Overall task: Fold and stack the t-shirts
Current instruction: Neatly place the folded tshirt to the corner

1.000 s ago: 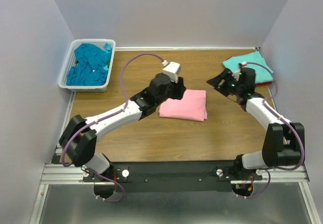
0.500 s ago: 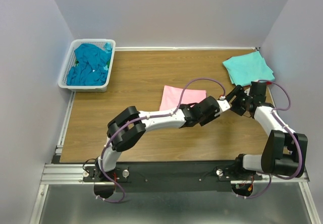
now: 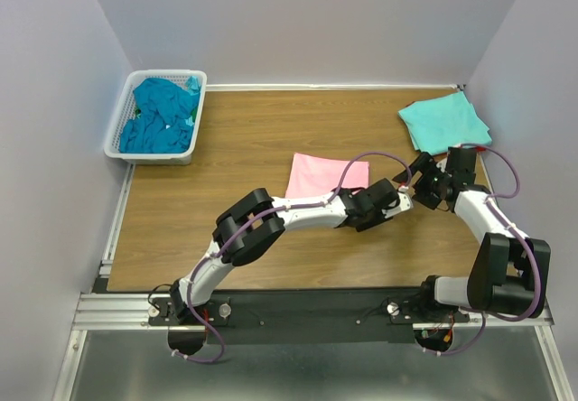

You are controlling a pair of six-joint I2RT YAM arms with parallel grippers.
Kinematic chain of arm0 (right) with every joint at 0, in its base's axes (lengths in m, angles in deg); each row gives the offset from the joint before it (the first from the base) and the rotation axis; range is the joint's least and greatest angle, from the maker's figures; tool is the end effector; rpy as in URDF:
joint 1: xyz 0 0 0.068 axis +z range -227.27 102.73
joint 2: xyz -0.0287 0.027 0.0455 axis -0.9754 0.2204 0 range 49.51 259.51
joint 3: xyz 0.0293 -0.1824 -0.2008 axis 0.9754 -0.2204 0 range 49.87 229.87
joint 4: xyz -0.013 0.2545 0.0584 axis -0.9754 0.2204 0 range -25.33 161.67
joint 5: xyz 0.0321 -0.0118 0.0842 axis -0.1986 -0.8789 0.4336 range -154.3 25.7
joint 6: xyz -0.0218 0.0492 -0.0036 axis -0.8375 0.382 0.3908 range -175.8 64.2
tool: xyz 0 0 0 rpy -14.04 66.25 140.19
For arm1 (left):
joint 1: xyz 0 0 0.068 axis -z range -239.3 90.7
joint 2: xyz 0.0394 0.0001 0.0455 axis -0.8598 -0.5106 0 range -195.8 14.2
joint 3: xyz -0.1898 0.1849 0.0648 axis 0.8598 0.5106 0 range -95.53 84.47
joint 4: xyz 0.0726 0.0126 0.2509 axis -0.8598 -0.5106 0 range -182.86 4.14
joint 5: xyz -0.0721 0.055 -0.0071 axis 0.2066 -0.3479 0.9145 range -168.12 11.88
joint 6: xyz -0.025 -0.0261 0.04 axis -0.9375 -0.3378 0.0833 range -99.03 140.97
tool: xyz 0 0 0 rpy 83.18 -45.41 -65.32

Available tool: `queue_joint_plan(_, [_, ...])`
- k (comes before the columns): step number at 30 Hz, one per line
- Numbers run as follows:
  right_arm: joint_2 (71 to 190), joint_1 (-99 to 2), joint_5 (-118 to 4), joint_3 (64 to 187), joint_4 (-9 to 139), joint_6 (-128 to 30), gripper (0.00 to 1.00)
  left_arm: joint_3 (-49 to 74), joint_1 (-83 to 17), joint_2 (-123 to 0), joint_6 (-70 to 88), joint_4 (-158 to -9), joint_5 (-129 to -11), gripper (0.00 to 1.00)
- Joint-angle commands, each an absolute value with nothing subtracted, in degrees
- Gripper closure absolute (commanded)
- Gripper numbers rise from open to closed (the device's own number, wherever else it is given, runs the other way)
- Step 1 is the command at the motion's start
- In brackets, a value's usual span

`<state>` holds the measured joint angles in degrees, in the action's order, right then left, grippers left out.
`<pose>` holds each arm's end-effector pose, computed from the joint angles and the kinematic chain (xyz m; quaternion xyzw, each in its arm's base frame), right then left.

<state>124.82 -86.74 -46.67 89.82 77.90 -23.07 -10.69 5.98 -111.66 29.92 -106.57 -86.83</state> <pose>0.2572 -0.0320 0.1951 0.2823 0.8819 0.2108 0.3132 0.2075 -0.4375 0.1686 0.5478 0.7657 -0.0923 0.3243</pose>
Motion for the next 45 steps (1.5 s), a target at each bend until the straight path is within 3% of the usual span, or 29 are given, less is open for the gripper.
queue_joint_plan(1, [123.78,-86.76,-46.90,88.37,78.91,-24.07,0.07,-11.86,6.18,-113.24,30.99,-109.68,-86.03,0.51])
queue_joint_plan(4, [123.86,-86.67,-46.81,88.28,78.82,-24.07,0.07,-11.77,6.18,-113.68,30.90,-109.68,-86.73,0.52])
queue_joint_plan(7, [124.13,-86.67,-46.37,88.28,78.64,-24.25,0.07,-12.30,6.18,-115.35,30.90,-109.94,-87.26,0.59])
queue_joint_plan(10, [124.30,-86.67,-45.85,88.28,78.73,-24.51,0.07,-13.00,6.18,-116.23,30.82,-110.91,-88.05,0.72])
queue_joint_plan(14, [124.21,-86.67,-43.83,87.84,77.94,-24.69,0.07,-12.39,6.18,-115.97,30.99,-110.65,-88.84,0.99])
queue_joint_plan(18, [125.18,-86.67,-39.79,87.05,75.41,-23.47,0.06,-10.64,6.10,-113.51,30.55,-109.33,-88.93,1.00])
queue_joint_plan(19, [125.36,-86.67,-38.65,86.62,74.61,-22.94,0.00,-10.19,6.18,-112.98,30.55,-108.81,-88.67,1.00])
queue_joint_plan(26, [130.18,-86.67,-28.63,81.96,64.68,-14.69,0.00,-8.17,5.48,-107.89,29.32,-105.73,-86.91,1.00])
queue_joint_plan(35, [138.00,-82.72,-25.11,79.14,52.81,-8.17,0.00,-6.67,4.69,-105.42,28.53,-104.41,-86.03,1.00])
queue_joint_plan(45, [147.24,-74.20,-26.86,80.45,47.52,-4.03,0.12,-5.80,4.43,-103.75,27.48,-103.44,-85.15,1.00])
